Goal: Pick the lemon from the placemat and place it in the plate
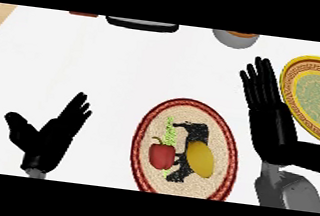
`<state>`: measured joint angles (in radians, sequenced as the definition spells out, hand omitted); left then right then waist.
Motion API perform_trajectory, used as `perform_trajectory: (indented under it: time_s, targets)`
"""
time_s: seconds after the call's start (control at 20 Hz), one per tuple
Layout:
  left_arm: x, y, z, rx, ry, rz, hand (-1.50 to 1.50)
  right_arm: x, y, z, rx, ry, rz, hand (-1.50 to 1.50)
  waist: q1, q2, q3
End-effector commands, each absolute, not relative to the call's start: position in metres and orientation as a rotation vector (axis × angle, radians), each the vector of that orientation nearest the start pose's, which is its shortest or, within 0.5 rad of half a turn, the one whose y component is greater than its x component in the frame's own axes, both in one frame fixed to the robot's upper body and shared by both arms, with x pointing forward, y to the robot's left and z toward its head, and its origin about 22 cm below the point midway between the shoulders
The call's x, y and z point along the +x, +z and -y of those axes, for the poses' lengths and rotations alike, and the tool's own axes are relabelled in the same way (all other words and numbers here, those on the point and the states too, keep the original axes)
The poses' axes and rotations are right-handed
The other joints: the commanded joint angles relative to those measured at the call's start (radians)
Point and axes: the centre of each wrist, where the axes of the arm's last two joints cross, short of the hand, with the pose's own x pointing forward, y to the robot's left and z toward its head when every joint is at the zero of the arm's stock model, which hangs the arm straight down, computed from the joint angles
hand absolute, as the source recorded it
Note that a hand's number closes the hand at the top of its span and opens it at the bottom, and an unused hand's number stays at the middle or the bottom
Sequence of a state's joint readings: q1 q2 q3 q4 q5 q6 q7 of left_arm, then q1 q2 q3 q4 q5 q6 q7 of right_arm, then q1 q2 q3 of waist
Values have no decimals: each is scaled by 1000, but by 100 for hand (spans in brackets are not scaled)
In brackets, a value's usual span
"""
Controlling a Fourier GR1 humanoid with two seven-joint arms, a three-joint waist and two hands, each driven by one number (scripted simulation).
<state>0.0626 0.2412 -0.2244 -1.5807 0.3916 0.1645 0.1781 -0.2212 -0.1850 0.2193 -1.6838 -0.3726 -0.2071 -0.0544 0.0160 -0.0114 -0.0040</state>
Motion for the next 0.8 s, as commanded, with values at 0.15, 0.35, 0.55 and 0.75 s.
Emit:
perform_trajectory:
  time_s: [0.15, 0.35, 0.55, 0.75]
  targets:
    - [233, -9, -260, 138, 4, 1324, 0, 272, 95, 163, 674, 425, 1701, 150, 5, 17, 5]
    - [228, -9, -267, 166, -23, 1271, 0, 288, 168, 199, 110, 1041, 2002, 150, -14, -47, -14]
    - [242, -4, -261, 234, -17, 1323, 0, 268, 62, 212, 153, 1030, 1976, 150, -18, 22, 9]
    - [244, -1, -260, 220, -24, 1304, 0, 258, 17, 204, 609, 470, 1858, -150, -6, 31, 11]
